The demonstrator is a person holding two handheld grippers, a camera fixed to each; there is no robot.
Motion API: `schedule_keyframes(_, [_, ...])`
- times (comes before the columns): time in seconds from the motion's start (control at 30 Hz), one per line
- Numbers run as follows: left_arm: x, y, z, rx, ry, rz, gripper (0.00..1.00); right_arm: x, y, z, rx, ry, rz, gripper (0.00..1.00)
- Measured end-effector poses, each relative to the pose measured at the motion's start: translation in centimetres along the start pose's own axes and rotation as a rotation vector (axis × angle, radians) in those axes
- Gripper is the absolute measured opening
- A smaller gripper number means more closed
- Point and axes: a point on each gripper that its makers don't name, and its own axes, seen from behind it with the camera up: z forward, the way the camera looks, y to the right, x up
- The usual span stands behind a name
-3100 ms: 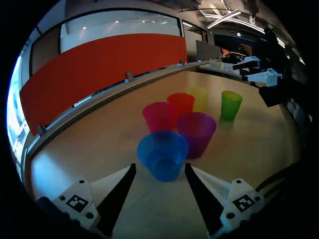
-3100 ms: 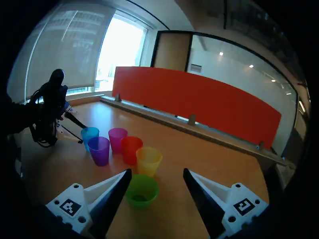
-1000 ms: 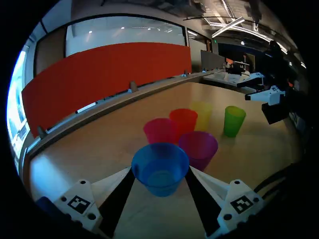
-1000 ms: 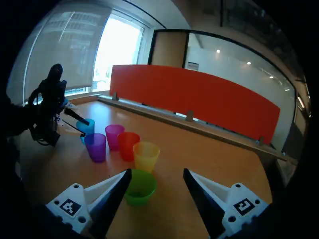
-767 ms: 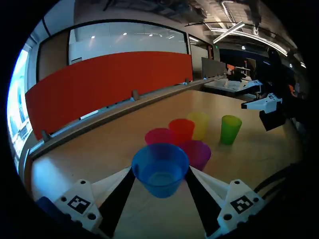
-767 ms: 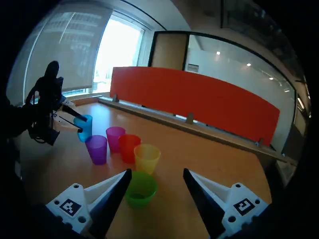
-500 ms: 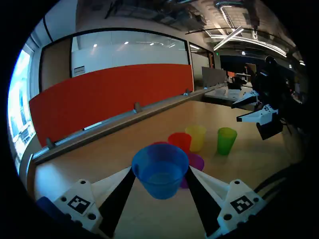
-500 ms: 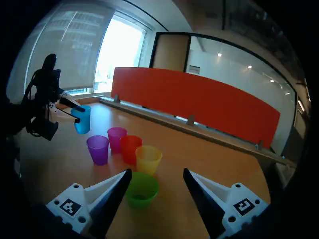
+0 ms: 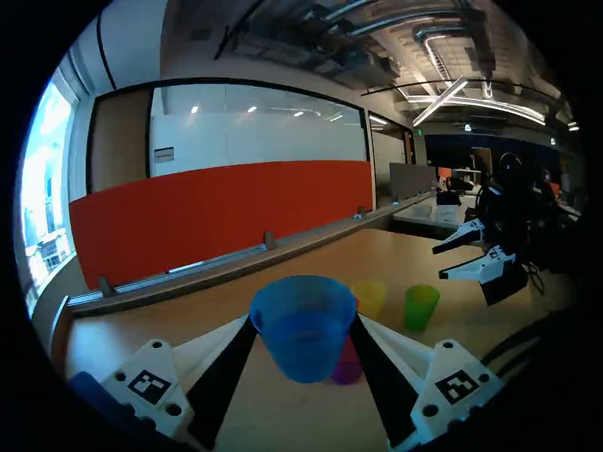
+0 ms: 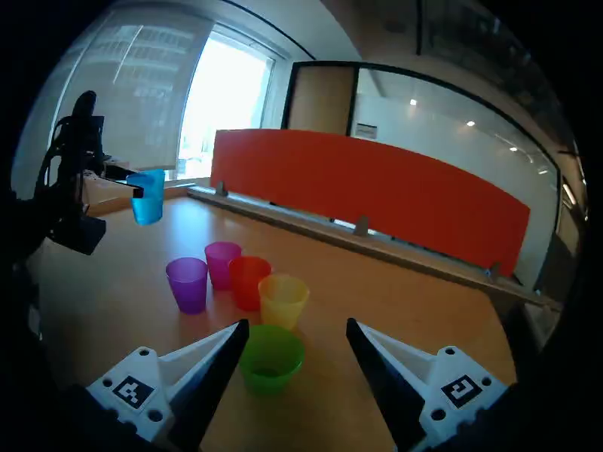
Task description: Pour water
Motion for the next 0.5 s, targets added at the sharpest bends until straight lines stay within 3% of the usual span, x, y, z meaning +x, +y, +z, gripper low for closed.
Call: schedule_keyframes(0.5, [2.7, 0.2, -0.6, 0.020, 0.088, -0.056, 0.85, -1.1, 0.2, -0.2, 0.005, -0.015, 0.017, 1.00])
